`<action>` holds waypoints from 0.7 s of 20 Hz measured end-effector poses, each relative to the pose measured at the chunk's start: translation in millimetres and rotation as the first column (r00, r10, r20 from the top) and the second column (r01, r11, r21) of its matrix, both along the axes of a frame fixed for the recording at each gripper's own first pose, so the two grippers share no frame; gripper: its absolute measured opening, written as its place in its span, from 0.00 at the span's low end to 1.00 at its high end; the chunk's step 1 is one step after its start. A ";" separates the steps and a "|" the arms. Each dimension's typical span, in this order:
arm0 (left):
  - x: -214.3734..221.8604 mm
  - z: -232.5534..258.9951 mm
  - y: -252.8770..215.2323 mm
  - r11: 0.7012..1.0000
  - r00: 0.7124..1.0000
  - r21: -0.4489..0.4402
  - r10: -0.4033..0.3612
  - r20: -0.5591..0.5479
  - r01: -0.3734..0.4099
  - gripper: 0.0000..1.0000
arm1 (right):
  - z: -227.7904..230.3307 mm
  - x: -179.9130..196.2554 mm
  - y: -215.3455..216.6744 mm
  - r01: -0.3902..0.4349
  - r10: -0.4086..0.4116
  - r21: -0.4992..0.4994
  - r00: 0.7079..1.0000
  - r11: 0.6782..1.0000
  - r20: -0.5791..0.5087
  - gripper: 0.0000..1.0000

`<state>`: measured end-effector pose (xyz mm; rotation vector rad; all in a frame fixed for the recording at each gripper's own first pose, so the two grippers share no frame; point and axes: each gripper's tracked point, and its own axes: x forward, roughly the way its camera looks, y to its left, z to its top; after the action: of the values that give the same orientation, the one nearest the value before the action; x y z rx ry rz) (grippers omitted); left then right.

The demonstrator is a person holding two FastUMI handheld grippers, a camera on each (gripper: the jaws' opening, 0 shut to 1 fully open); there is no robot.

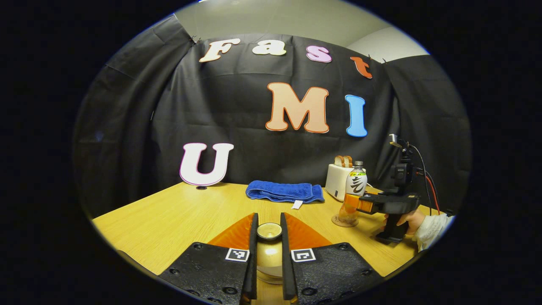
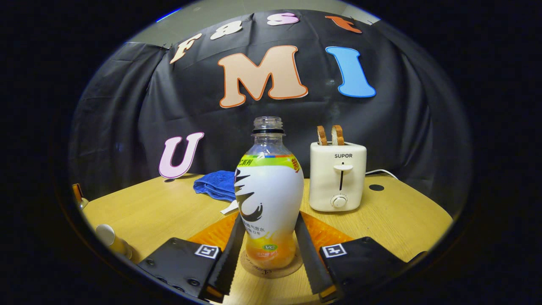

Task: Open the teacup lid with one hand, grasp the water bottle and pour water into the teacup with the other hand; after pouring, place the water bottle on the coaster and then close the teacup lid.

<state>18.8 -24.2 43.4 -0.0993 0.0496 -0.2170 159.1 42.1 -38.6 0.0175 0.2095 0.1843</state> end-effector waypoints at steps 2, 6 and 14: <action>1.5 -2.5 -0.5 1.000 1.000 0.003 -0.001 -0.003 0.001 0.21 | -1.2 -3.3 1.8 -0.007 0.007 -0.002 1.000 1.000 -0.004 0.81; 2.3 -6.2 -5.1 1.000 1.000 0.007 -0.012 -0.012 0.013 0.21 | -1.2 -6.1 -1.1 0.000 0.000 -0.034 1.000 0.999 0.008 0.78; 11.0 -28.0 -17.7 0.999 0.998 0.020 -0.046 -0.051 0.047 0.21 | 25.6 -28.8 -18.9 0.024 -0.022 -0.039 0.997 0.999 0.072 0.95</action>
<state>29.8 -41.9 15.5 -0.0824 0.1048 -0.2609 130.3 23.2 -12.9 -0.0258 0.1416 0.1576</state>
